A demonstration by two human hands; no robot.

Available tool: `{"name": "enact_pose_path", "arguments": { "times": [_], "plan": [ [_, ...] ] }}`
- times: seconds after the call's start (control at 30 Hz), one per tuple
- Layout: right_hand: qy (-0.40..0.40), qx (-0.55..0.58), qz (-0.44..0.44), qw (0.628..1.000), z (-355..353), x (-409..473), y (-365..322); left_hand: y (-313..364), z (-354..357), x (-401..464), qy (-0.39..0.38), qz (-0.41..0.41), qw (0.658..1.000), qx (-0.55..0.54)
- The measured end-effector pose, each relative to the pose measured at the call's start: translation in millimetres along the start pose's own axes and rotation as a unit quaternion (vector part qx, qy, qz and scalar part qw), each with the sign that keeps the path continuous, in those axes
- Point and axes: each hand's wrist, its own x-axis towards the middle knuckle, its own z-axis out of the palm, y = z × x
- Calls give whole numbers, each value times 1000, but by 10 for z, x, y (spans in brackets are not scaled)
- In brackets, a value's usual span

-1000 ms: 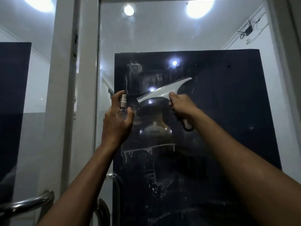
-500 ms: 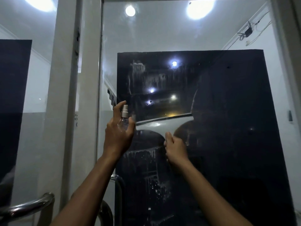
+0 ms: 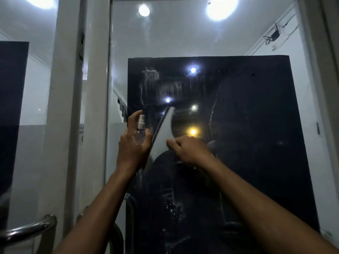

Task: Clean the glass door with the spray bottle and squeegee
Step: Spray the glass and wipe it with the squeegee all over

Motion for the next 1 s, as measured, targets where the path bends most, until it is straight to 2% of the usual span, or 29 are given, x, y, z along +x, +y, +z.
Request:
{"name": "enact_pose_path", "arguments": {
  "times": [0.1, 0.27, 0.33, 0.47, 0.63, 0.83, 1.0],
  "plan": [
    [-87, -98, -25, 991, -56, 222, -38, -50, 21, -80, 0, -2, 1000, -10],
    [-104, -112, 7, 988, -285, 92, 515, -210, 24, -244, 3, -3, 1000, -20],
    [-95, -120, 40, 987, -404, -68, 843, -259, 40, -303, 11, 2, 1000, -12],
    [-18, -125, 83, 989, -565, -318, 1227, -322, 73, -351, 2, 7, 1000, -10],
    [-13, -85, 61, 994, -440, -298, 1110, -448, 89, -393, -46, -22, 997, -59],
    [4, -54, 36, 998, -222, -182, 1024, -756, -20, -651, -116, -66, 989, -68],
    [22, -43, 29, 998, -153, -132, 1026, -873, -104, -835, -140, -92, 983, -73]
  ]
}}
